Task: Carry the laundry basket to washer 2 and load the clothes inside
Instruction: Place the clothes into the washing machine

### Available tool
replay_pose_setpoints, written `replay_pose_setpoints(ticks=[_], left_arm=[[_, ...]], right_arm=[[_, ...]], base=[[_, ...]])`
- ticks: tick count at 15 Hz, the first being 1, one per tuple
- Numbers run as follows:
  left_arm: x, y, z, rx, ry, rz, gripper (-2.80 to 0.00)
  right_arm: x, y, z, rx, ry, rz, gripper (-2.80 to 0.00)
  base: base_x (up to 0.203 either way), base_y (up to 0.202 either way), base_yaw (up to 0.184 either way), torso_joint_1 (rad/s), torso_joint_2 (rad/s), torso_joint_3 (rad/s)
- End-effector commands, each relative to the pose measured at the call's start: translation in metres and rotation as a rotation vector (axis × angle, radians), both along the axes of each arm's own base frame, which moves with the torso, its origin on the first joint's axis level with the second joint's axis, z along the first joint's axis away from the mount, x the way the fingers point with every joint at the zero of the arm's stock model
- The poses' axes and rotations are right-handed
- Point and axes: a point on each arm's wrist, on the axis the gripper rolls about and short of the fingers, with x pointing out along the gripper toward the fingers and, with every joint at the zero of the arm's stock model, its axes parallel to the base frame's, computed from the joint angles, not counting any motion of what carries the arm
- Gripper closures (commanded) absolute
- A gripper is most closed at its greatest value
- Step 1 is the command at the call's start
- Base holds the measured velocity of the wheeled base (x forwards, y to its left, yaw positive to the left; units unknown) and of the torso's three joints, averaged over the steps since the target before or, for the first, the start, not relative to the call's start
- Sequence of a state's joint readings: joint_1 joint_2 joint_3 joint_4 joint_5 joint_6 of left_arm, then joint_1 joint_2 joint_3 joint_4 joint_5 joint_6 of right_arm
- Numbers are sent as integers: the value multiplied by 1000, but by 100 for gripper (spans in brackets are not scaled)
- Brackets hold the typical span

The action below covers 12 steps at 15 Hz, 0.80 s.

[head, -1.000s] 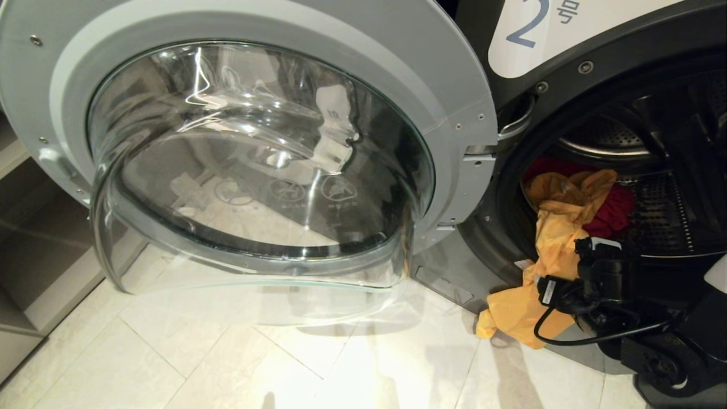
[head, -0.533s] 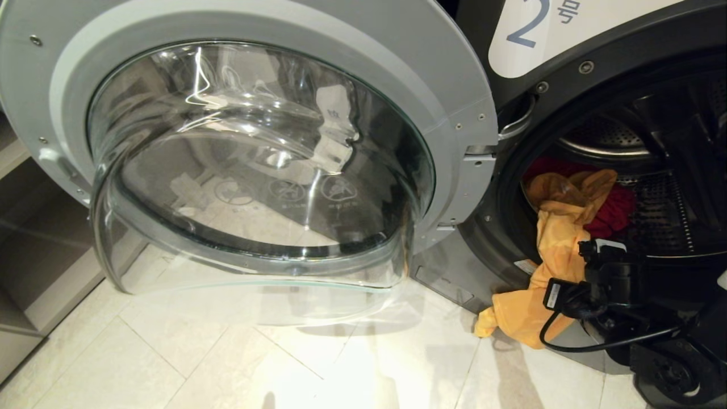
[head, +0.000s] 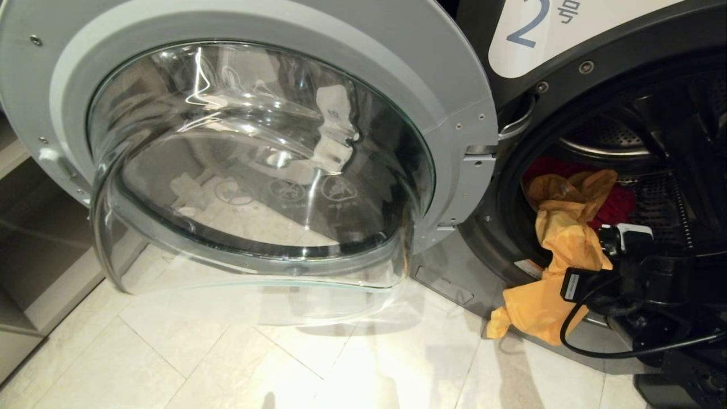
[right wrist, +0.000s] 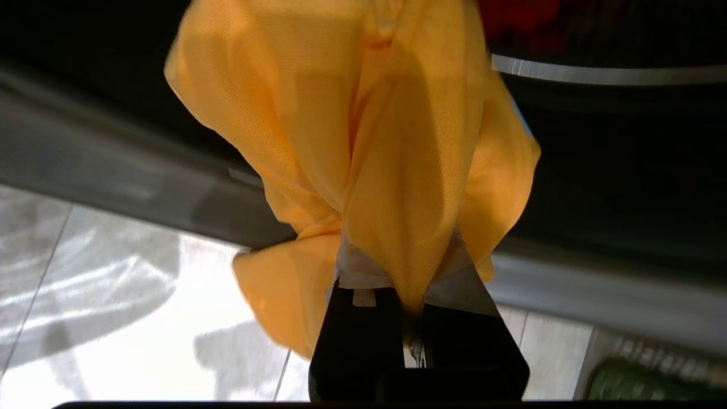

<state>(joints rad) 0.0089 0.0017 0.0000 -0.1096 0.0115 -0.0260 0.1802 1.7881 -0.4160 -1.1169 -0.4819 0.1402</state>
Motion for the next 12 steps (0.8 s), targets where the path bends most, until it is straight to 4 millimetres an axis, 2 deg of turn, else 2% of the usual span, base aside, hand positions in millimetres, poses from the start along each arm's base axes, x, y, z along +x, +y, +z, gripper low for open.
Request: replay_pose_setpoints(ticks=[1, 3, 6, 9, 12], left_arm=[[3, 0, -11, -1, 39, 1, 0], [3, 0, -11, 0, 39, 0, 0], [3, 0, -11, -1, 39, 1, 0], [3, 0, -11, -1, 39, 1, 0], [3, 0, -11, -2, 39, 1, 0]], right_arm=[[-2, -1, 27, -79, -137, 12, 0], [5, 0, 48, -193, -263, 14, 0], [29, 1, 77, -276, -414, -22, 0], [56, -8, 103, -329, -511, -84, 0], [76, -20, 120, -380, -555, -146, 0]], base=[[0, 0, 0, 0, 0, 0], [0, 0, 0, 0, 0, 0], [0, 0, 0, 0, 0, 0], [0, 0, 0, 0, 0, 0], [0, 0, 0, 0, 0, 0]])
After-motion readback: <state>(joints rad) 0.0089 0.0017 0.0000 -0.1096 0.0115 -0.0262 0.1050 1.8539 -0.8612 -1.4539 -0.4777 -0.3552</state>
